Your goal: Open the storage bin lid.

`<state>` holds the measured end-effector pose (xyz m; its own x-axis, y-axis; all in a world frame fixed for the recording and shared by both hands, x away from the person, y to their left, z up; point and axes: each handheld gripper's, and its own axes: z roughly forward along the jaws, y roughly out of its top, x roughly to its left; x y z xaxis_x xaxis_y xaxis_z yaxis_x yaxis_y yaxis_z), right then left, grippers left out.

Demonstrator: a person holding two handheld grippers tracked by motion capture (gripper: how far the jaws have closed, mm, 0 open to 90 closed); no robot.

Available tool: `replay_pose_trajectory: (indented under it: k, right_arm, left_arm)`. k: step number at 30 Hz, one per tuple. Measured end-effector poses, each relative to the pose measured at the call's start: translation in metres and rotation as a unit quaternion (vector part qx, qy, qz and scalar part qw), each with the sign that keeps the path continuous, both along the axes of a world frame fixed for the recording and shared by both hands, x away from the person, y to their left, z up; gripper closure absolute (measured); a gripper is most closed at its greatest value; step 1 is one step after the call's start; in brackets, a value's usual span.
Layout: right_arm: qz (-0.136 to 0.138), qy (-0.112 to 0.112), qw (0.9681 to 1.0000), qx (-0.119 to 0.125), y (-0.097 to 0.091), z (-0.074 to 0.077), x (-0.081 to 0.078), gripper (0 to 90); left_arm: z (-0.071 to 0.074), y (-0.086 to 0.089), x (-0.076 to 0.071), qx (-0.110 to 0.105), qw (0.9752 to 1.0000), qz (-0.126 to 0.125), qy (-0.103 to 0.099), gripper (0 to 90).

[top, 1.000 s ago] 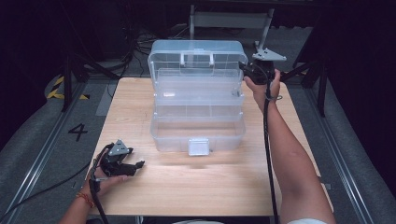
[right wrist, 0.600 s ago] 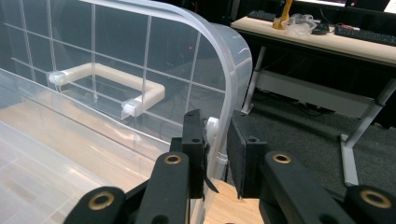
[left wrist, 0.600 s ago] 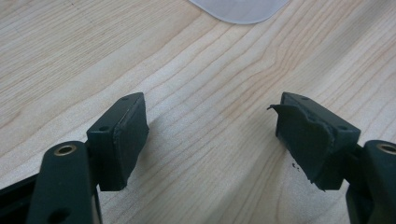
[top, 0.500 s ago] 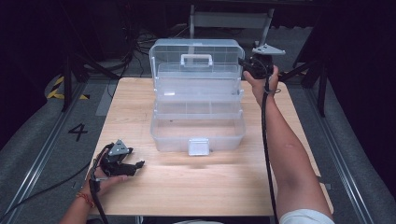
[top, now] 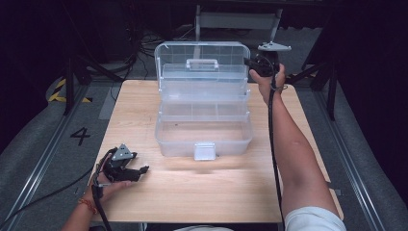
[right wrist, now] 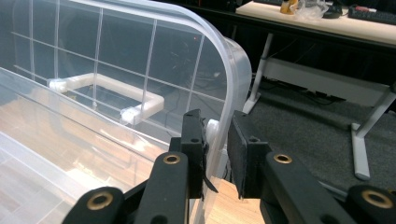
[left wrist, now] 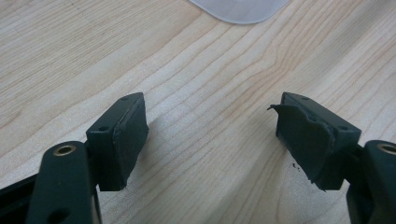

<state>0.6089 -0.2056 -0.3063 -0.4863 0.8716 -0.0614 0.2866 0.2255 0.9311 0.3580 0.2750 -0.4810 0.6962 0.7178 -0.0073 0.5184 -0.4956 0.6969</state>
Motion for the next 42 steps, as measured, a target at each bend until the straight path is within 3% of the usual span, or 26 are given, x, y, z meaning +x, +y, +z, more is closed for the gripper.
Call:
replay_pose_trajectory:
  k: [27, 42]
  right_arm:
    - [-0.011, 0.047, 0.9988, -0.008, 0.006, -0.009, 0.037, 75.5]
    - [-0.013, 0.045, 0.9988, -0.013, 0.008, -0.01, 0.04, 74.9]
  left_arm:
    - [0.001, 0.0, 0.0, 0.001, 1.0, 0.0, 0.003, 25.3]
    - [0.0, 0.0, -0.001, -0.002, 1.0, 0.002, 0.003, 25.4]
